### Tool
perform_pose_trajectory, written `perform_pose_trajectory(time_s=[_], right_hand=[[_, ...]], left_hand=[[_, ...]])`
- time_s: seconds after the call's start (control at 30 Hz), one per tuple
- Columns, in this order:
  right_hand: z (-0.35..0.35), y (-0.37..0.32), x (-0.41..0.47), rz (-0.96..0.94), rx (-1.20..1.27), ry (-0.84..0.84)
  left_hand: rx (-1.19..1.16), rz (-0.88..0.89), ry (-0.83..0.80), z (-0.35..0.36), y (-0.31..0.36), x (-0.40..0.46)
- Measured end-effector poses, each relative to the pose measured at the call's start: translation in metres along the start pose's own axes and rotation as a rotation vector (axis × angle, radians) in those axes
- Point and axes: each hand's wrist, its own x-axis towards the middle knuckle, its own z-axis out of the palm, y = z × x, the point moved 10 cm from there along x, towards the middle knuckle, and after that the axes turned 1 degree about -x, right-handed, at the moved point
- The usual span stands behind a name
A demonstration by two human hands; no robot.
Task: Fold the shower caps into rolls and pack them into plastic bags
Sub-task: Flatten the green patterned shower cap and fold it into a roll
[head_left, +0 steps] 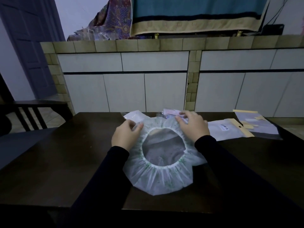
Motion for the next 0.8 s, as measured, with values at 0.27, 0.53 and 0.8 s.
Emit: perform_pose_trajectory(time_s=[0.27,0.53,0.8], right_hand=[[0.041,-0.02,-0.036,-0.029,-0.162,-0.22],[0.087,-0.012,-0.089,-0.251,-0.351,-0.635],[0.021,-0.04,-0.071,-0.162,-0.456,-0.225]], left_hand=[[0.377,0.369,-0.011,0.015,0.057,-0.045],[0.704,0.095,-0.539,0.057,-0.006,-0.077],[0.817,0.09,-0.464,0.021,0.039,-0.072]])
